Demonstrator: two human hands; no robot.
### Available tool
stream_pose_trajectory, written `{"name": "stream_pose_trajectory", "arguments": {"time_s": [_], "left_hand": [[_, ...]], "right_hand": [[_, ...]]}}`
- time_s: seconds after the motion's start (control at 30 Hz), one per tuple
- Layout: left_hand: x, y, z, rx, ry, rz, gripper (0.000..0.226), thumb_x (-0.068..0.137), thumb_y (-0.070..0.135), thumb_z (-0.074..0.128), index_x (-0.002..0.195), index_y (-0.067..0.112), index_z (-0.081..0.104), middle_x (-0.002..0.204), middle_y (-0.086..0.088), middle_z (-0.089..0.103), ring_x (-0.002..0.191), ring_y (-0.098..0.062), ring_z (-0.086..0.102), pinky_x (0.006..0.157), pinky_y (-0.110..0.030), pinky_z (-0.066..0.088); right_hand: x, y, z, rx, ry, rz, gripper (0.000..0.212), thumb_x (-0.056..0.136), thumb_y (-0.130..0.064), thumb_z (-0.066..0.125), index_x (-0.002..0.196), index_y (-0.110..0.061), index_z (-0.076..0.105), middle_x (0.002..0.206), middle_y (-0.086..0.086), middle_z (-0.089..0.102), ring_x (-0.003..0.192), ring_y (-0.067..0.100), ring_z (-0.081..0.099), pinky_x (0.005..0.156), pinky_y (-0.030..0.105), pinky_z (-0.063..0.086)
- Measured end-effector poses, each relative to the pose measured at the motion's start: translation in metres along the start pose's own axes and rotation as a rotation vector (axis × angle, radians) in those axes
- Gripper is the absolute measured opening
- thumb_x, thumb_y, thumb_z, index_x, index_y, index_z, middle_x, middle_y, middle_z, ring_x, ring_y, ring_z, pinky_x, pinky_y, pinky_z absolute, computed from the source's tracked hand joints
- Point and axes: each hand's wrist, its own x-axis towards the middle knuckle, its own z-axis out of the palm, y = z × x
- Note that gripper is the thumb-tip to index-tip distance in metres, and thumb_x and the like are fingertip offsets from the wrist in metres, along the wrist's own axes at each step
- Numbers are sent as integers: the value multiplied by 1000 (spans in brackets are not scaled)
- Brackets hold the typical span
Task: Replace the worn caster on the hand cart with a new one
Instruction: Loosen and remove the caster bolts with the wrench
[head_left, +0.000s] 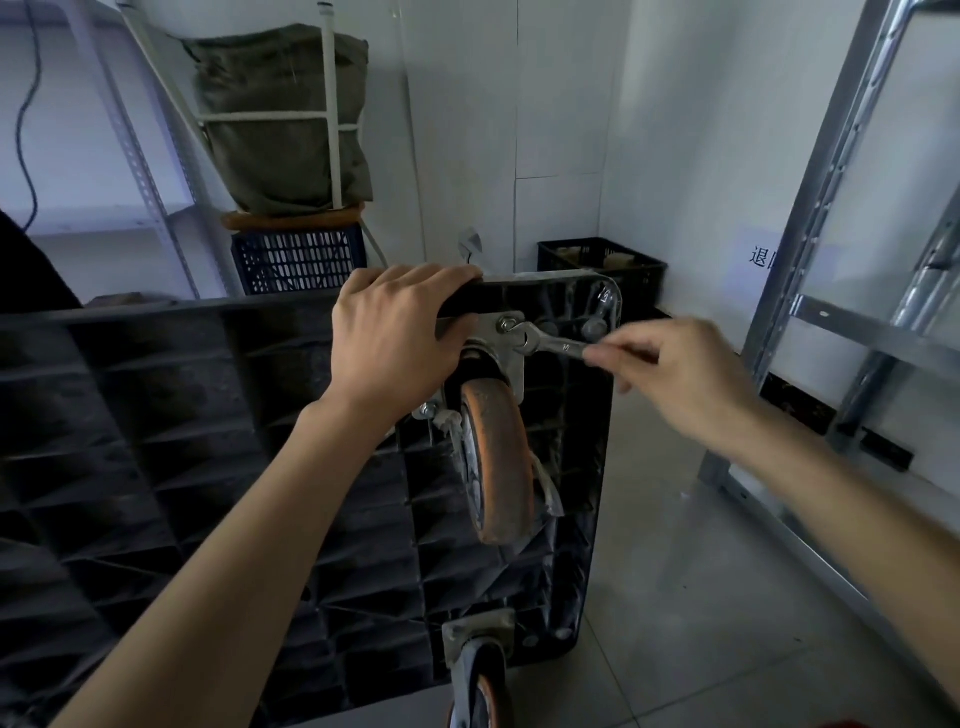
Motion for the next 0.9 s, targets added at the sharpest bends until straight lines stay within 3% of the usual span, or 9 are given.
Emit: {"name": "stream_pose_trajectory", "arguments": {"time_s": [0.13,0.27,0.47,0.6,0.77,0.9], "left_hand": [[0,-1,0,-4,-4,-1,39,91,42,65,129,33,64,121,11,71,111,-19,65,99,-38,40],[0,-2,2,3,-3,1,39,90,42,65,129,34,64,121,13,71,111,-18,65,98,-38,40],[0,-1,2,0,7,0,40,90,43,65,129,33,64,121,12,71,112,-18,65,99,-38,40],[0,-1,1,0,4,0,40,91,43,64,130,34,63,121,12,71,112,-18,65,99,-37,39],[0,0,1,-1,4,0,40,91,43,65,130,33,64,120,11,71,111,-19,65,99,-38,39],[0,-1,1,1,3,2,39,91,41,65,129,33,64,119,11,71,110,-19,65,99,-38,39]], "right_hand": [[-14,8,35,219,124,77,24,93,-48,65,89,-29,78,66,-6,68,57,7,56,55,32,40],[-18,10,55,264,206,122,27,94,-50,63,90,-29,79,75,-3,73,72,19,69,65,43,53],[-19,10,73,308,212,139,26,96,-49,63,87,-30,77,69,-10,69,64,10,63,61,38,49],[-12,10,60,176,208,131,38,89,-67,58,93,-34,77,69,-9,69,65,13,66,60,41,53],[3,3,21,-49,127,27,27,90,-60,63,93,-37,78,64,-12,67,54,5,59,50,30,42],[15,-5,2,-234,90,-27,32,90,-64,59,95,-38,77,64,-11,66,56,6,57,58,30,49]]}}
